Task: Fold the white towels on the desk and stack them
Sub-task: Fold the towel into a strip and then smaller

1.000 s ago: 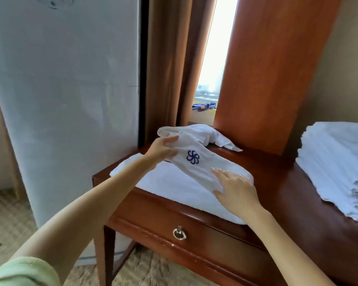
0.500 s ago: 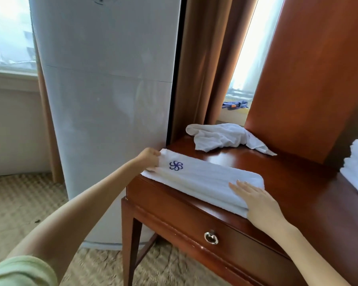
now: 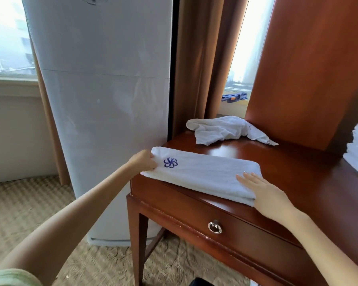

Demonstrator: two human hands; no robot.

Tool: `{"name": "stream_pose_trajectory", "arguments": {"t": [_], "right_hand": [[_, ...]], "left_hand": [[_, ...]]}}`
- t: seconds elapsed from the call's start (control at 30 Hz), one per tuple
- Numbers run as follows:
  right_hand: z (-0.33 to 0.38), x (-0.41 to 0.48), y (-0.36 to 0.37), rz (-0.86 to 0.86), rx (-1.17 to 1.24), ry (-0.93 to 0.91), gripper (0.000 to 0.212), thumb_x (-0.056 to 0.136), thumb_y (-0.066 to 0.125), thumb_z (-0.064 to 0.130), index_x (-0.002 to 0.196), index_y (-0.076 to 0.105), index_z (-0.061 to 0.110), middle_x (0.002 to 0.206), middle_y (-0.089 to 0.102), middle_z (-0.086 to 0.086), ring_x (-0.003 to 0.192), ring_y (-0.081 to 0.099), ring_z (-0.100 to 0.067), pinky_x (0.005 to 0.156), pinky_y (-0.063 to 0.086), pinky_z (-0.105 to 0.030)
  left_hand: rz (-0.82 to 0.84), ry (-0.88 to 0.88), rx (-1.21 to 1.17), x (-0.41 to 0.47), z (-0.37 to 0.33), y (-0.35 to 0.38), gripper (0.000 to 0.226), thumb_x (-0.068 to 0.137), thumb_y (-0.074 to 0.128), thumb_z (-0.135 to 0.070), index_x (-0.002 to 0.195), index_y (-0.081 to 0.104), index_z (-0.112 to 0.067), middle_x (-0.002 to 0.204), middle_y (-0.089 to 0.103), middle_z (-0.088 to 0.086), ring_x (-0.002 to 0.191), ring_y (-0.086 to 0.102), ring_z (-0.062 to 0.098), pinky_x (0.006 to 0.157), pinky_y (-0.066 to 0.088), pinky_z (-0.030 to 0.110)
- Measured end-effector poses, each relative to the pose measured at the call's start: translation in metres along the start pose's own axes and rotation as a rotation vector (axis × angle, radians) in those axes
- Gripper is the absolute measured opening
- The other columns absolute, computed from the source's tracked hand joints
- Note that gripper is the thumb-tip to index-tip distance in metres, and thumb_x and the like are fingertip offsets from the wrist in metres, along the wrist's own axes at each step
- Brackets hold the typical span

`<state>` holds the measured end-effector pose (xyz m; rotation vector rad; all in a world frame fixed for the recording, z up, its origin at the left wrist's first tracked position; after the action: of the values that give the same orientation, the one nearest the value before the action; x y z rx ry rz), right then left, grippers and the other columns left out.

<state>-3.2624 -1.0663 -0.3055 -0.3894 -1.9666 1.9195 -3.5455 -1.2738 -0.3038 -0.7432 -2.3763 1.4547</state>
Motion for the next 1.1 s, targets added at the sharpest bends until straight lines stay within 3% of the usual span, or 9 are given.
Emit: {"name": "stream_pose_trajectory", "arguments": {"t": [0.07, 0.13, 0.2, 0.3, 0.5, 0.7, 0.83, 0.93, 1.1], "right_hand": [[-0.003, 0.002, -0.001, 0.172, 0.079, -0.027, 0.072, 0.095, 0.045, 0.010, 0.153, 0.011, 0.036, 0.162, 0.002, 0.009, 0.149, -0.003, -0.010, 0.120, 0.007, -0.032], [0.002, 0.004, -0.010, 0.254, 0.232, -0.067, 0.066, 0.095, 0.056, 0.034, 0.151, 0.021, 0.039, 0.160, 0.011, 0.011, 0.149, -0.001, -0.009, 0.119, 0.001, -0.034], [0.019, 0.018, -0.025, 0.190, 0.476, -0.089, 0.056, 0.094, 0.055, 0.045, 0.145, 0.031, 0.044, 0.157, 0.021, 0.015, 0.148, 0.005, -0.005, 0.119, 0.002, -0.033], [0.046, 0.051, -0.034, -0.052, 0.387, -0.101, 0.044, 0.105, 0.031, 0.036, 0.149, 0.030, 0.034, 0.159, 0.022, 0.009, 0.148, 0.010, -0.007, 0.119, 0.000, -0.034], [0.024, 0.063, 0.029, 0.058, 0.202, 0.078, 0.057, 0.102, 0.017, 0.052, 0.154, 0.009, 0.032, 0.163, -0.002, 0.004, 0.149, -0.004, -0.012, 0.118, -0.005, -0.035], [-0.043, 0.041, 0.031, 0.062, 0.268, 0.281, 0.052, 0.105, 0.016, 0.039, 0.155, 0.008, 0.025, 0.163, -0.006, -0.001, 0.150, -0.004, -0.020, 0.121, 0.008, -0.043], [-0.068, 0.022, 0.024, -0.039, 0.495, 0.417, 0.065, 0.102, 0.028, 0.049, 0.155, 0.008, 0.018, 0.160, 0.020, -0.006, 0.146, 0.022, -0.027, 0.114, 0.023, -0.041], [-0.075, 0.018, 0.005, -0.148, 0.479, 0.489, 0.073, 0.095, 0.039, 0.059, 0.152, 0.021, 0.017, 0.150, 0.040, -0.006, 0.135, 0.039, -0.028, 0.102, 0.036, -0.041], [-0.077, 0.014, 0.015, 0.008, 0.543, 0.619, 0.082, 0.081, 0.059, 0.066, 0.137, 0.043, 0.008, 0.123, 0.058, -0.007, 0.114, 0.057, -0.027, 0.082, 0.042, -0.034]], "left_hand": [[-0.038, 0.003, 0.103, 0.002, -0.004, -0.004, 0.038, 0.091, 0.051, -0.016, 0.129, 0.053, -0.020, 0.139, 0.042, 0.016, 0.125, 0.042, 0.031, 0.101, 0.039, 0.037], [-0.157, 0.111, 0.174, -0.004, -0.027, -0.011, 0.053, 0.096, 0.051, -0.024, 0.147, 0.038, -0.022, 0.160, 0.009, 0.012, 0.147, 0.010, 0.030, 0.116, 0.018, 0.052], [-0.233, 0.315, 0.210, -0.013, -0.071, -0.006, 0.050, 0.101, 0.043, -0.026, 0.150, 0.032, -0.022, 0.162, 0.004, 0.006, 0.149, 0.003, 0.023, 0.117, 0.008, 0.052], [-0.097, 0.481, 0.261, -0.023, -0.126, 0.042, 0.050, 0.105, 0.028, -0.023, 0.153, 0.019, -0.014, 0.163, 0.001, 0.003, 0.149, 0.000, 0.018, 0.118, 0.003, 0.049], [0.028, 0.479, 0.314, -0.020, -0.131, 0.095, 0.055, 0.104, 0.018, -0.041, 0.155, 0.009, -0.021, 0.163, 0.002, 0.000, 0.149, 0.001, 0.016, 0.119, -0.002, 0.043], [-0.071, 0.156, 0.302, 0.006, -0.044, 0.046, 0.071, 0.094, 0.023, -0.065, 0.153, 0.012, -0.027, 0.162, 0.007, 0.003, 0.148, 0.008, 0.024, 0.119, 0.007, 0.048], [-0.089, -0.177, 0.179, 0.016, 0.012, 0.018, 0.098, 0.078, 0.036, -0.083, 0.152, 0.015, -0.023, 0.149, 0.037, 0.016, 0.136, 0.035, 0.039, 0.112, 0.026, 0.049], [-0.057, -0.172, 0.214, 0.022, 0.016, 0.012, 0.095, 0.080, 0.039, -0.080, 0.152, 0.020, -0.021, 0.151, 0.035, 0.015, 0.138, 0.031, 0.038, 0.114, 0.026, 0.047], [-0.047, -0.197, 0.186, 0.023, 0.004, 0.022, 0.078, 0.090, 0.042, -0.064, 0.149, 0.027, -0.015, 0.152, 0.026, 0.019, 0.141, 0.019, 0.035, 0.115, 0.017, 0.045]]}}
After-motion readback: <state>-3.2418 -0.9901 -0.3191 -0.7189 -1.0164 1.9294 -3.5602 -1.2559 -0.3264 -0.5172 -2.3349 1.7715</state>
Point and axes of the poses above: each hand's wrist, its own x-axis towards the middle knuckle, its own y-axis out of the palm, z = x × y, the point moved 10 cm from there along x, towards the middle knuckle
